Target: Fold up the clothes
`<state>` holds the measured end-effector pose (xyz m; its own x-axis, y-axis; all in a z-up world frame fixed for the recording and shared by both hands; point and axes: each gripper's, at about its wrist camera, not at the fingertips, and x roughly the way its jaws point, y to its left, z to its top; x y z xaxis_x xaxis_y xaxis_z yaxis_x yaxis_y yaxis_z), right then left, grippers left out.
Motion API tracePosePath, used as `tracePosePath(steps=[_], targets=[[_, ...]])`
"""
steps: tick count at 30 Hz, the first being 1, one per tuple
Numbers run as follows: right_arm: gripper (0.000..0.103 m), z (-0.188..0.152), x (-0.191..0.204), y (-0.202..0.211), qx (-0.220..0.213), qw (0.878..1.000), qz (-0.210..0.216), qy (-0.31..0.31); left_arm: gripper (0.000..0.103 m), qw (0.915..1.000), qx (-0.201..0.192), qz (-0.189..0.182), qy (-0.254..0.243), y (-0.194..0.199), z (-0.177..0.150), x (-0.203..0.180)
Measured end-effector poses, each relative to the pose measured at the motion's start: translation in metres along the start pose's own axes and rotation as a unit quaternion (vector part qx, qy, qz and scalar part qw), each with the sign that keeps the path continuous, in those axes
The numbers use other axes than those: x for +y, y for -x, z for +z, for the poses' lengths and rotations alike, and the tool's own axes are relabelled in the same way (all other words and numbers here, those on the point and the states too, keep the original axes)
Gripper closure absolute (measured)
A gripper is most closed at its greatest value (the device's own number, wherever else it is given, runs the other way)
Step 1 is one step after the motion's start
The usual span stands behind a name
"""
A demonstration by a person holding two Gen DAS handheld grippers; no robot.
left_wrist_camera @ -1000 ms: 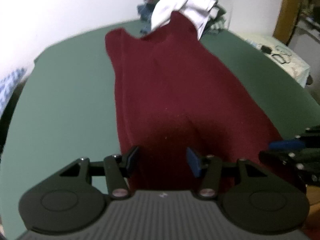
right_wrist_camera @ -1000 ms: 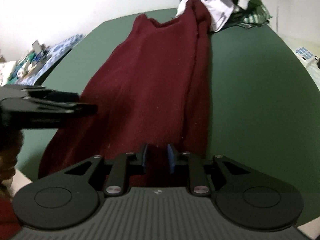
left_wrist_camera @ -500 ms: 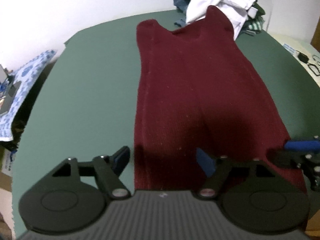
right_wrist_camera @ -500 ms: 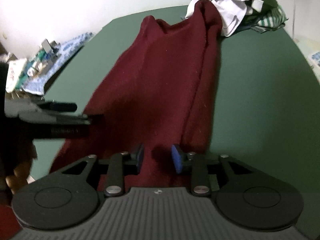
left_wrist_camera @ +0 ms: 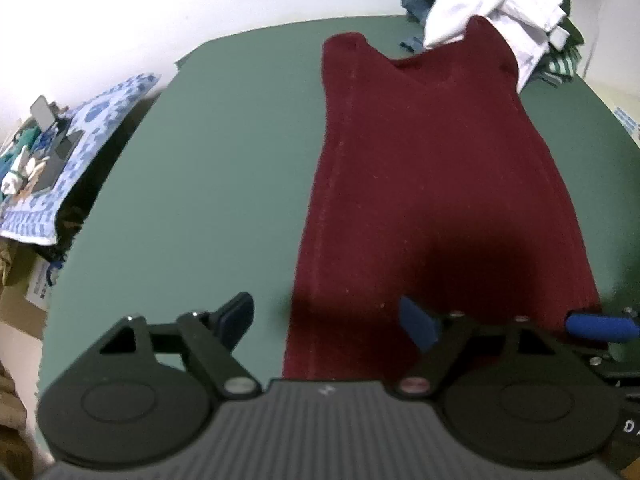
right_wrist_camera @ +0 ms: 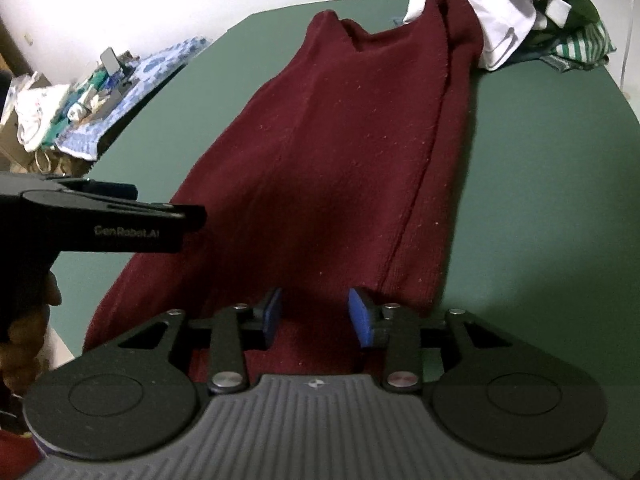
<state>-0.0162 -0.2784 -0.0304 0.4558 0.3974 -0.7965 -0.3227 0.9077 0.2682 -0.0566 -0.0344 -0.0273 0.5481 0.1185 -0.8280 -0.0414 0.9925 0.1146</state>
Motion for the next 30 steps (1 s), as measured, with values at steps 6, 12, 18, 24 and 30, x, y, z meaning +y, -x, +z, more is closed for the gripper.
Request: tracePosePath(steps=[6,12,18,24,30], targets=[[0.064,0.002,0.001,0.001,0.004,1.0,0.0,-0.004,0.019,0.9999,-0.003,0.009,0.004,0.005,0.001,0.0],[0.064,-0.002,0.001,-0.001,-0.001,1.0,-0.01,0.001,0.016,1.0,0.004,0.003,-0.008,0.001,0.0,0.0],[0.064,0.001,0.003,0.002,-0.006,0.999,-0.029,-0.017,0.014,0.9995,0.009,-0.01,-0.029,-0.008,-0.001,0.003],[0.039,0.024,0.001,-0.009,-0.007,0.994,-0.084,-0.072,0.013,0.9974,0.016,-0.028,-0.064,-0.021,-0.005,0.007],[0.034,0.051,0.018,-0.023,-0.009,0.985,-0.143,-0.092,0.009,0.9937,0.006,-0.046,-0.102,-0.022,-0.005,0.01]])
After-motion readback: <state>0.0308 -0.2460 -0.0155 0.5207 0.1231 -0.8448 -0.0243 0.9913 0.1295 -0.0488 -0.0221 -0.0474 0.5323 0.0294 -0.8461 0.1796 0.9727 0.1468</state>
